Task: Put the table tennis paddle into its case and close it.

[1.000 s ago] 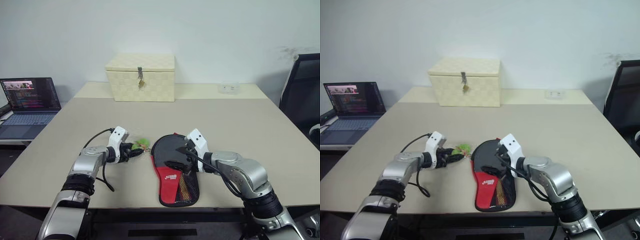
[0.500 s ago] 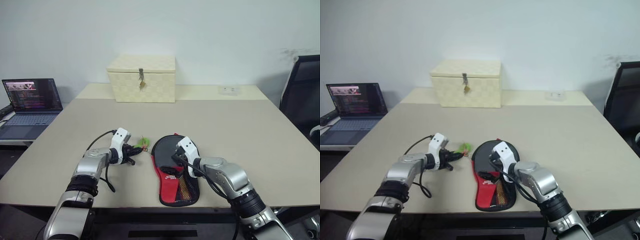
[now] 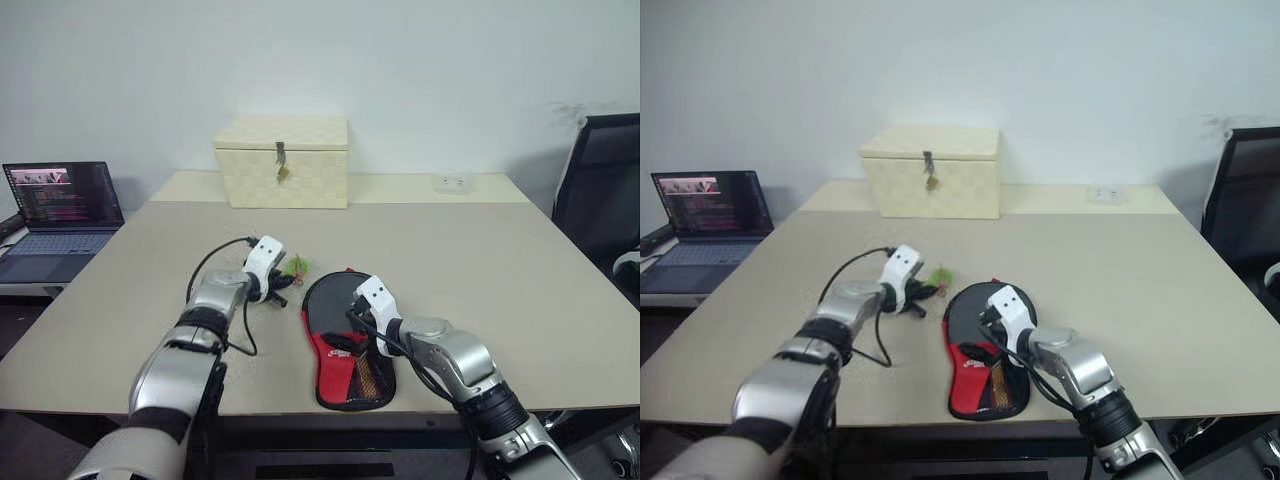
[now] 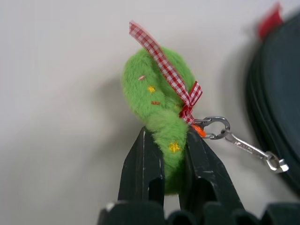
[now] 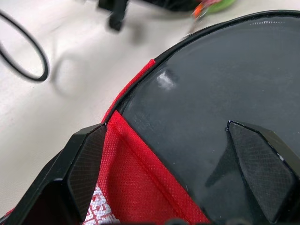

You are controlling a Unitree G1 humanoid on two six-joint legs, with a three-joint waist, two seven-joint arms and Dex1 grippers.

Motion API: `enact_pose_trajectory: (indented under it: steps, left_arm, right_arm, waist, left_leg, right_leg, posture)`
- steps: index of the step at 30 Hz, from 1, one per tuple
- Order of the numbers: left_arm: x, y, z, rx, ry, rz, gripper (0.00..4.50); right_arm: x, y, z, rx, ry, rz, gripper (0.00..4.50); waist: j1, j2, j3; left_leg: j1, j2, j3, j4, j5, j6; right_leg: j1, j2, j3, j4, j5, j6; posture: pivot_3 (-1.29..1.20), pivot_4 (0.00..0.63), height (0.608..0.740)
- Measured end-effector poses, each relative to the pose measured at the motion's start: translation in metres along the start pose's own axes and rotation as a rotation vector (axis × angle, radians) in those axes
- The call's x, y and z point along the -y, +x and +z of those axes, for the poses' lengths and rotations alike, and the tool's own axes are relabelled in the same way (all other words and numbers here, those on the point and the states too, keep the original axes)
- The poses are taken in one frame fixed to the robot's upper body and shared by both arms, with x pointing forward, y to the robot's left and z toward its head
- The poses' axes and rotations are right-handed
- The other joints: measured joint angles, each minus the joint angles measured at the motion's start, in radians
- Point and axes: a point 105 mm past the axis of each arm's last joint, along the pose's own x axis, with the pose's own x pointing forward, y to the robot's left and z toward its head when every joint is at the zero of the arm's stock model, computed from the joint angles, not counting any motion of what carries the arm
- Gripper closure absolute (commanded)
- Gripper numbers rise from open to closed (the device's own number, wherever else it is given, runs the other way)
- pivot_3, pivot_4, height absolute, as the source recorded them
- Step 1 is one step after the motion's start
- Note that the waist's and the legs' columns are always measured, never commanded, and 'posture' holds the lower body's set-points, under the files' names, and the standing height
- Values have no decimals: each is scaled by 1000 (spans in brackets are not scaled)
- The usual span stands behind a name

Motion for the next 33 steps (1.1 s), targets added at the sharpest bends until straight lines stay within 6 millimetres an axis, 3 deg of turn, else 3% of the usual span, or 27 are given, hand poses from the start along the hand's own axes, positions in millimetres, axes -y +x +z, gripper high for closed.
enact_pose_trajectory:
  steps: [7,12,21,33]
  left_arm:
    - [4,12,15,-26,202,105,4406]
    - [13,19,38,-29,456,137,4406]
    - [53,36,63,20,887,111,4407]
    - [104,50,77,104,1159,33,4407]
  right_arm:
    - [-7,-1,-3,-11,-16,8,0]
    - [-18,-4,-10,-27,-32,25,0]
    - [-36,-13,-20,-42,-28,53,0]
    - [-43,-21,-26,-44,-32,48,0]
  waist:
    - [-2,0,0]
    - [-3,0,0]
    - [-1,-1,0]
    - [0,-1,0]
  left_leg:
    - [0,0,0,-1,0,0]
    - [0,0,1,-1,0,0]
    - [0,0,1,-1,-1,-1]
    - [-1,0,1,-3,-2,-3]
  right_leg:
    - [0,0,0,0,0,0]
    - [0,0,0,0,0,0]
    - [0,0,0,-2,0,0]
    - [1,0,0,-8,-1,2]
  posture:
    - [0,150,740]
    - [0,150,740]
    - [0,150,740]
    - [0,150,740]
